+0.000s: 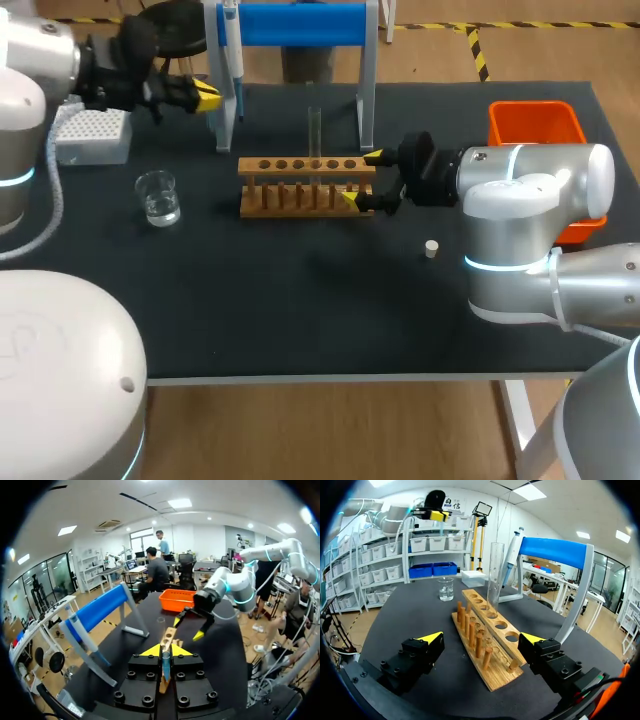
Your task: Invert the test tube, pick up the pipette, mount the tip to pipette, aspirate from beaker and dispense into the tube, eject the tip, return the pipette, and cap with the stopper.
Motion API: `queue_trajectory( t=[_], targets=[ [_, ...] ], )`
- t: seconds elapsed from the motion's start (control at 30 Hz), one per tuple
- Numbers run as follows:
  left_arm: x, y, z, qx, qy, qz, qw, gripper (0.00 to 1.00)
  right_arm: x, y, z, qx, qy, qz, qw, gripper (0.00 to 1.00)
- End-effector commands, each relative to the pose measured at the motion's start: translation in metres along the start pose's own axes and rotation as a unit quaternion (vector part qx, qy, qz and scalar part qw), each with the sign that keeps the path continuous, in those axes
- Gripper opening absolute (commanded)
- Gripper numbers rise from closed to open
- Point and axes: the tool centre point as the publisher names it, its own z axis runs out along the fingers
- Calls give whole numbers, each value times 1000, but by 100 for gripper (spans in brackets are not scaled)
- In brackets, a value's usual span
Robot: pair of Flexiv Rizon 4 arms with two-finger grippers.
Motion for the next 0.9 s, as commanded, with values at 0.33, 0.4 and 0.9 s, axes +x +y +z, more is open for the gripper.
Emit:
queue_trajectory(
  t=[0.33, 0.4, 0.9],
  targets=[
    [62, -48, 42, 16, 28, 15, 999, 0, 0, 0, 0, 0, -1, 0, 1000, 100],
    [68, -50, 44, 17, 33, 11, 999, 0, 0, 0, 0, 0, -1, 0, 1000, 100],
    [100, -76, 75, 37, 92, -5, 995, 0, 0, 0, 0, 0, -1, 0, 1000, 100]
  ],
)
